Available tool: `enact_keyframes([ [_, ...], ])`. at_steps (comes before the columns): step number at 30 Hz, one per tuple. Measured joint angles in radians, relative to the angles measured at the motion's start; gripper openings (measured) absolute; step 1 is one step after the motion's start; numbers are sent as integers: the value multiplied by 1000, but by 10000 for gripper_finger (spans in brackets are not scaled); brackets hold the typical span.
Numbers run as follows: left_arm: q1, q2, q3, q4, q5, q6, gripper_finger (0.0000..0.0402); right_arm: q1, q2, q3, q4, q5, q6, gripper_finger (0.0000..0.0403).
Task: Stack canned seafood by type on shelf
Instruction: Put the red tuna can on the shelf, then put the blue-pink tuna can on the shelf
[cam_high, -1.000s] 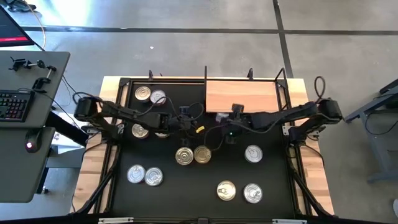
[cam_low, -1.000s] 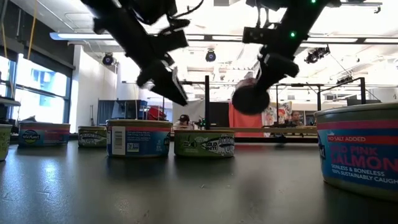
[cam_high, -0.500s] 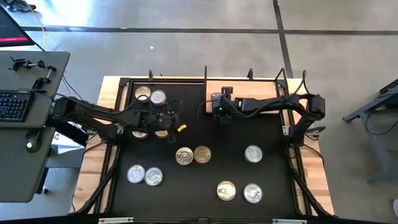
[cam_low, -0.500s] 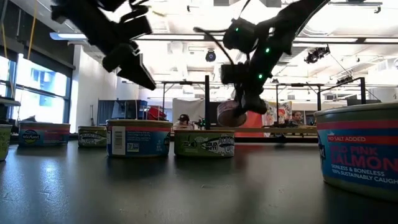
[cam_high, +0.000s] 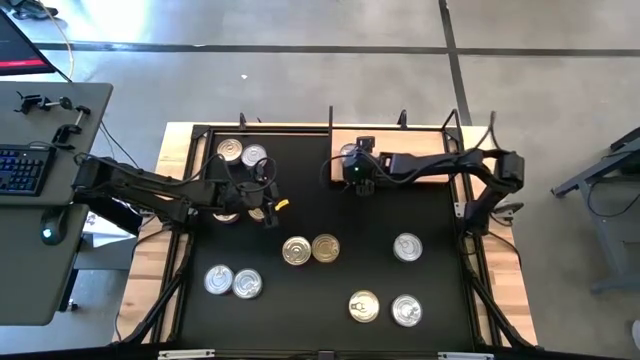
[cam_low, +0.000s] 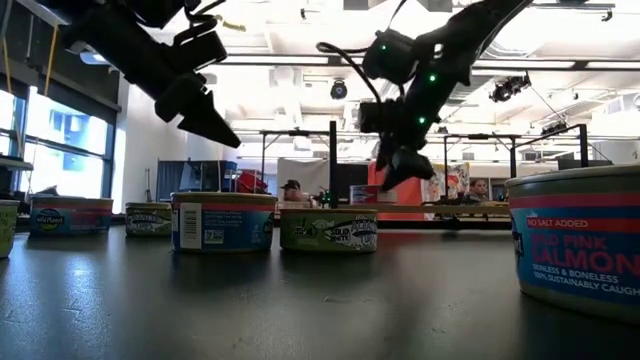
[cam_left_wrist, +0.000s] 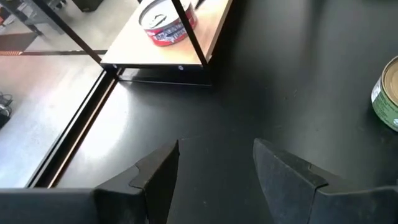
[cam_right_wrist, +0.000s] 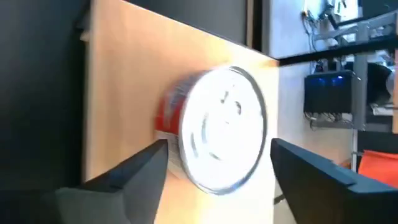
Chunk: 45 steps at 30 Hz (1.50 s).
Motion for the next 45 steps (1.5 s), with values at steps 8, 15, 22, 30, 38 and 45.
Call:
enact_keyframes([
  [8,-1,0,0,22,6,6,199,-67,-119,0,-86,-266,317,258],
  [15,-1,0,0,70,12,18,199,-175,-58,-1,-56,-354,620,137],
  [22,-1,0,0,102,12,43,199,-221,25,5,48,-344,651,17],
  [30,-1,0,0,102,11,36,199,-255,21,1,81,-336,557,17],
  [38,-1,0,0,102,11,35,199,-270,25,-3,145,-332,541,18],
  [45,-2,0,0,101,11,33,199,-232,-36,-3,184,-318,536,18],
])
